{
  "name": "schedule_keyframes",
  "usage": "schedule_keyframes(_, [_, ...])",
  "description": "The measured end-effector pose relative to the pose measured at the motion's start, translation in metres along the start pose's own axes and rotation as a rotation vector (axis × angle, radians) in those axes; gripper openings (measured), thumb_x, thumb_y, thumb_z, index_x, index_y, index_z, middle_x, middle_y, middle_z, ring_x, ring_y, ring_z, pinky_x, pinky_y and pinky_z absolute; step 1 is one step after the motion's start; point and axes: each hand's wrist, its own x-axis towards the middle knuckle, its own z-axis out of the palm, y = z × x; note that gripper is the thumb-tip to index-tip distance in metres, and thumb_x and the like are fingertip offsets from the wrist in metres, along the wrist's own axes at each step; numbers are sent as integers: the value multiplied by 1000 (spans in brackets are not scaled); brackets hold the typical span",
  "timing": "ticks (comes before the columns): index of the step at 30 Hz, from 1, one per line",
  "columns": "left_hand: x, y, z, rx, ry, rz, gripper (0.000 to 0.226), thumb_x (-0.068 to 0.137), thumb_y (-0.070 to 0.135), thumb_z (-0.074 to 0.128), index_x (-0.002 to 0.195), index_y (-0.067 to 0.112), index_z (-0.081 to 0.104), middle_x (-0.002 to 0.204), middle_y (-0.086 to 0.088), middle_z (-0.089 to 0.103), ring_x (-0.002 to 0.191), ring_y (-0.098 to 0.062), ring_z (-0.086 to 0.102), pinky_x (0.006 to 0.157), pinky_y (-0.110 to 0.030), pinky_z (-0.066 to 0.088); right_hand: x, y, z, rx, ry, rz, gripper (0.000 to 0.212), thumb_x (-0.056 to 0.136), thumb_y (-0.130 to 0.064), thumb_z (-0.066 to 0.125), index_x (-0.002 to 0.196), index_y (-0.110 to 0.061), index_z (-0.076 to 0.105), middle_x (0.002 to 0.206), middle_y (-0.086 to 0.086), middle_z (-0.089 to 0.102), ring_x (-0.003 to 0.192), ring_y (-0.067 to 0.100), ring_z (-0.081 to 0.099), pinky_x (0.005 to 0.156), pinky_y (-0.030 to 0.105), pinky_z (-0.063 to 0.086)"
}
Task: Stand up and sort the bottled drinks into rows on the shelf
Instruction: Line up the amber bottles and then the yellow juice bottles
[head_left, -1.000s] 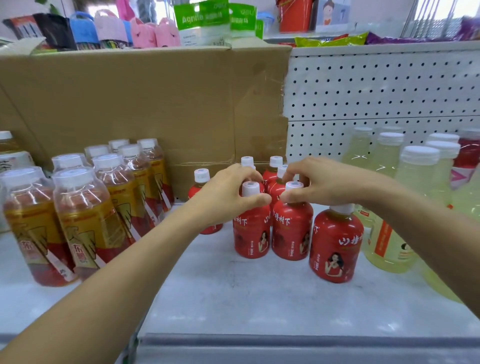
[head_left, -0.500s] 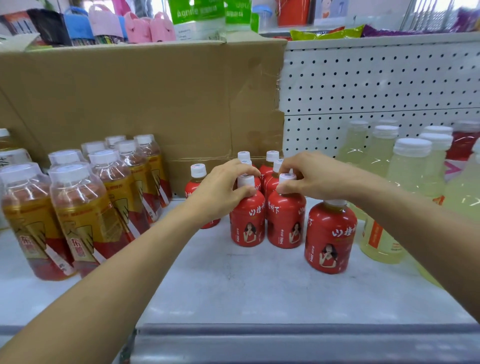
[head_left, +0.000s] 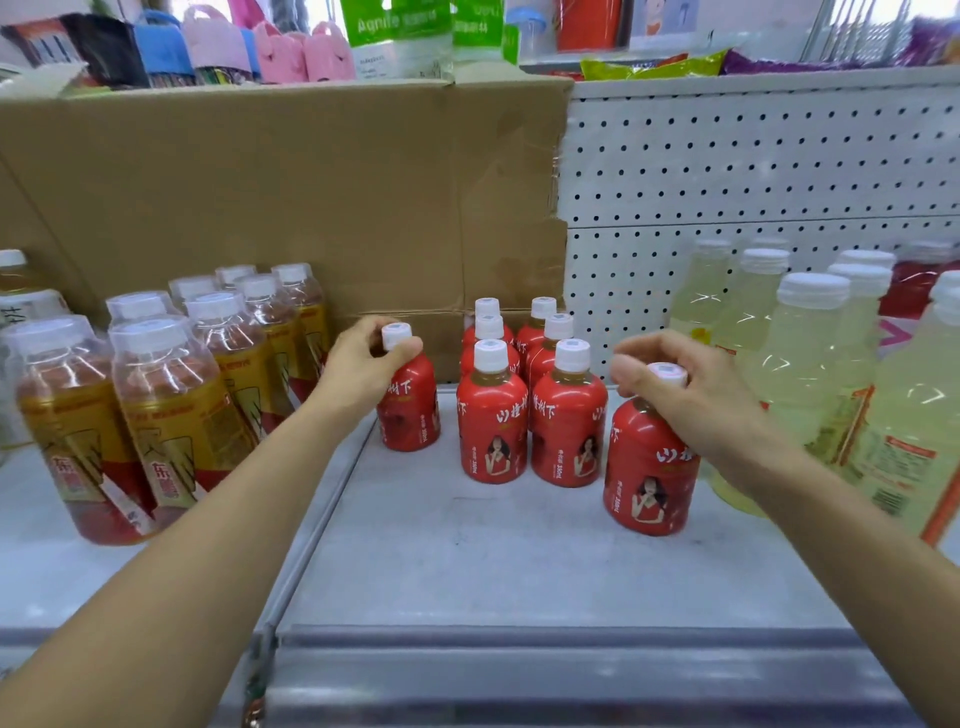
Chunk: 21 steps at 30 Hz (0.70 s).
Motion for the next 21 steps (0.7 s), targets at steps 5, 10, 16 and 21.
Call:
schedule_keyframes(5, [-28,2,-18,-70,-122,21,32,94,28,65,124,18,60,115,0,71,104,-13,67,87,-27,53,-21,20,0,98,-5,20,18,91,-34,64,99,-17,67,97,4,73,88,18,69,82,38,53])
schedule_keyframes(10, [-73,18,-13,-291,-243,4,20,99,23,56,118,19,60,108,0,74,95,-14,70,85,-30,53,-28,16,11,164,-77,-4,17,91,-39,62,96,-24,66,90,-8,73,85,7,68,75,27,48])
schedule_keyframes(16, [-111,40,21,-402,-153,80,12,97,15,58,107,13,63,90,0,74,85,-10,66,74,-24,55,-41,12,31,61,-46,-45,25,88,-53,61,107,-37,57,117,-2,52,108,0,52,88,23,42])
schedule_keyframes(21, [-135,19,35,-299,-243,-59,70,71,64,76,127,31,48,126,5,61,112,-8,62,93,-28,53,-63,24,24,-118,-159,131,77,69,-56,81,121,-33,30,125,-2,45,108,11,53,83,23,42])
